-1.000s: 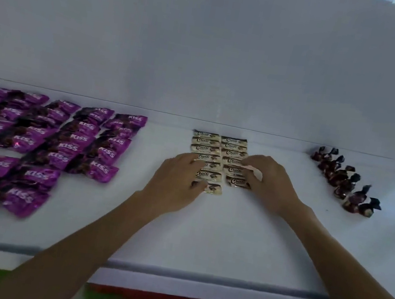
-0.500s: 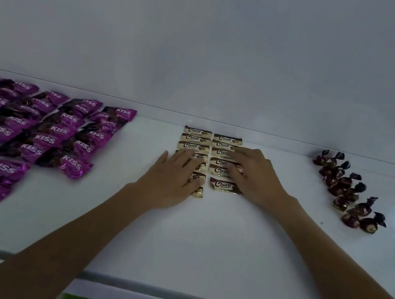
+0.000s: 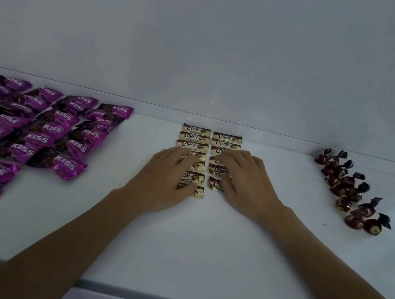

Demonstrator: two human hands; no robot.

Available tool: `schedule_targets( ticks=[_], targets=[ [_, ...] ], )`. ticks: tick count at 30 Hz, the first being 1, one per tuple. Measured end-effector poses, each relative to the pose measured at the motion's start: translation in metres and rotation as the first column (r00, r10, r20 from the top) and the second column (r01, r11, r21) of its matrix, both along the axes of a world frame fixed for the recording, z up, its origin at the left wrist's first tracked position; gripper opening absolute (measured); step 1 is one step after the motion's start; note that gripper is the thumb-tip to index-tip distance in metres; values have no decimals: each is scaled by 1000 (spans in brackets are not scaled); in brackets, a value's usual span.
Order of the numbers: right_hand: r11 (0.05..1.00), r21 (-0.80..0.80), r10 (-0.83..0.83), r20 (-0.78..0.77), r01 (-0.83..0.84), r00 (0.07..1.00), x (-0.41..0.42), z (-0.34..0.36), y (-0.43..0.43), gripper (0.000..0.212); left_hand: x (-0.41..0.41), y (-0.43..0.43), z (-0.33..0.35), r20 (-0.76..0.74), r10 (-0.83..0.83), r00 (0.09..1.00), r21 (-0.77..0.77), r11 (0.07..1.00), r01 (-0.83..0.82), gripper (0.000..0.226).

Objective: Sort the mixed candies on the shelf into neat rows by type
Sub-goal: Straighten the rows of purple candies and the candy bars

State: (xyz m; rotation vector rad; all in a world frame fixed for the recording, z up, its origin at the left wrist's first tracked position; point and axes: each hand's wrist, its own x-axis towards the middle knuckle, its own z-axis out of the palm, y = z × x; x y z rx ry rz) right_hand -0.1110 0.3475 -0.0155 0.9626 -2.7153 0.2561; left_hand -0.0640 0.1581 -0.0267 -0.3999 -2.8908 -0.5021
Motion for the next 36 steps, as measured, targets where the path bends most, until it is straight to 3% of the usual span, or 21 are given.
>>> schedule_targets(
  ticks=[4, 9, 15, 21, 27, 33, 36],
  targets=[
    [996, -56, -64, 23, 66, 998, -12, 1, 4, 38, -2, 0, 2, 5, 10, 1000, 10, 1000, -10, 73],
    [993, 17, -121, 86, 120, 989, -21, -1, 5, 36, -6, -5, 0, 72, 27, 997, -28, 999, -25, 71],
    [992, -69, -96, 96, 102, 991, -37, 12, -5, 36, -14, -7, -2, 84, 62, 995, -31, 998, -59, 67],
    [1000, -20, -9, 162, 13, 987, -66, 14, -43, 37, -17, -6, -4, 132, 95, 987, -33, 995, -92, 54],
    [996, -92, -6, 173, 22, 985, -66, 17, -44, 37, -12, -6, 3, 48, 66, 997, 98, 993, -70, 60],
    [957, -221, -169, 102, 188, 980, -39, 34, 11, 42, 0, 0, 13, -135, 24, 990, 174, 985, 0, 66],
    [939, -232, -246, 65, 254, 967, -27, 40, 53, 42, 3, 23, 20, -182, -61, 981, 104, 991, 81, 64]
  ],
)
